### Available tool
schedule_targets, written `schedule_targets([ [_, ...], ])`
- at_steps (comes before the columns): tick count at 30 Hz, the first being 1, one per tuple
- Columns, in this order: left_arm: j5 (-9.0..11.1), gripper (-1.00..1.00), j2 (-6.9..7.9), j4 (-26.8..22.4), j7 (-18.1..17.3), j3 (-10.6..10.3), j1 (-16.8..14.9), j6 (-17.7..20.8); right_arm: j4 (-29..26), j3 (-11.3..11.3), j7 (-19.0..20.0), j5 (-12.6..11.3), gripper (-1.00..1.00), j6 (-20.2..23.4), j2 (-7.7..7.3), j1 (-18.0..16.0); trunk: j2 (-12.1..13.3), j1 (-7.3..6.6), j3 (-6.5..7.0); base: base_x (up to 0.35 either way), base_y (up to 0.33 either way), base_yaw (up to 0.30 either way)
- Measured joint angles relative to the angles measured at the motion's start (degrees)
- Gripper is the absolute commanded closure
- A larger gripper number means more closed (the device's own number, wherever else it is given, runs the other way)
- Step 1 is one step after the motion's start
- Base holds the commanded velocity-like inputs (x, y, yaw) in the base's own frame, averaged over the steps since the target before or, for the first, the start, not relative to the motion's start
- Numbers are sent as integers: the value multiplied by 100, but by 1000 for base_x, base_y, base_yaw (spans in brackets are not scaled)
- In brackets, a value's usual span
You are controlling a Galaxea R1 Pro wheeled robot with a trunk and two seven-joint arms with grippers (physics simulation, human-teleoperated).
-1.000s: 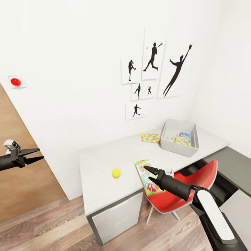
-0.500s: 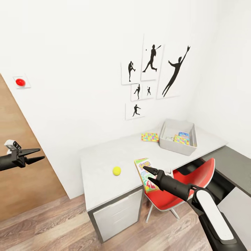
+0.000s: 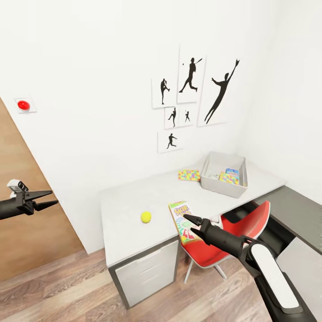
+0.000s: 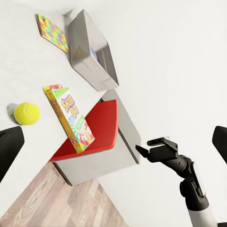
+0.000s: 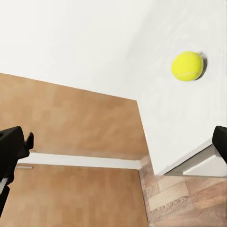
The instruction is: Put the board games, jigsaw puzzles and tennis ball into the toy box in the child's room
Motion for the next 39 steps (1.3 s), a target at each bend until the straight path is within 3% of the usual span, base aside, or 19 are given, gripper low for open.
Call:
schedule_targets([
  [19,-2,-100,-9,1,0,0,-2,0,1,-1,0,42,-100,-1,7,1,0,0,115,-11,-67,-168],
  [39,4,-100,-9,0,0,0,0,0,0,11,0,40,-100,-8,8,0,0,-1,267,-93,-142,-13],
])
